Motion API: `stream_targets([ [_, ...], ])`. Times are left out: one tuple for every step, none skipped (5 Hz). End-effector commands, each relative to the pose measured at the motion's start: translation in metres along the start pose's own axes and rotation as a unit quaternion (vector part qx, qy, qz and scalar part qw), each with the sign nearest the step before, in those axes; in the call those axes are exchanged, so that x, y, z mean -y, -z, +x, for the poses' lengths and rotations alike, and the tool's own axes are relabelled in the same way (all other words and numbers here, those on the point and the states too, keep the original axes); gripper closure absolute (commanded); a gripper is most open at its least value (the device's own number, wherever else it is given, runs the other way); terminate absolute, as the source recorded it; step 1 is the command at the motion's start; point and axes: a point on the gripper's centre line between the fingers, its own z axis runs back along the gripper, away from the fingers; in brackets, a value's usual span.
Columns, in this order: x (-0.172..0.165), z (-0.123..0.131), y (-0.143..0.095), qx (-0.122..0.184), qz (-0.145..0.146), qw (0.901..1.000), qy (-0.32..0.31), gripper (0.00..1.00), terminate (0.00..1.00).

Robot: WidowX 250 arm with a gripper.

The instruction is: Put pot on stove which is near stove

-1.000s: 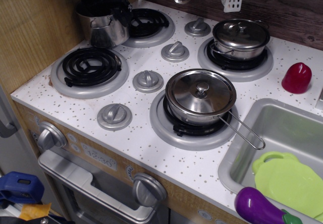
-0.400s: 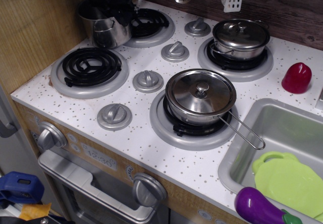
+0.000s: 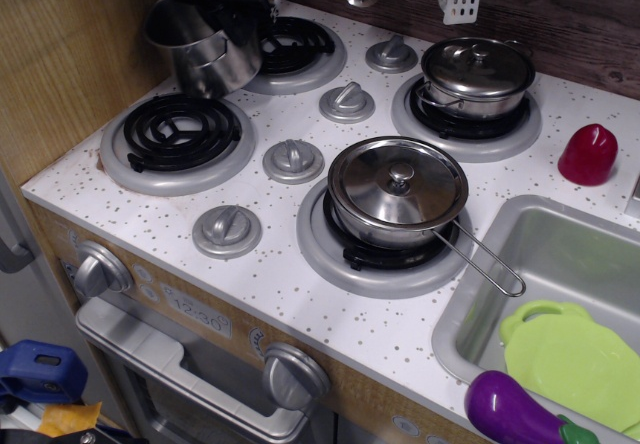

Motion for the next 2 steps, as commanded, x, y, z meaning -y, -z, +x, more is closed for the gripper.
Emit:
stream_targets([
  [-0.0032,0.0111,-0.0417,0.031,0.037,0.9988,-0.001,1.00,0.00],
  [-0.0003,0.0025,-0.0490,0.026,0.042,0.9987,-0.010,1.00,0.00],
])
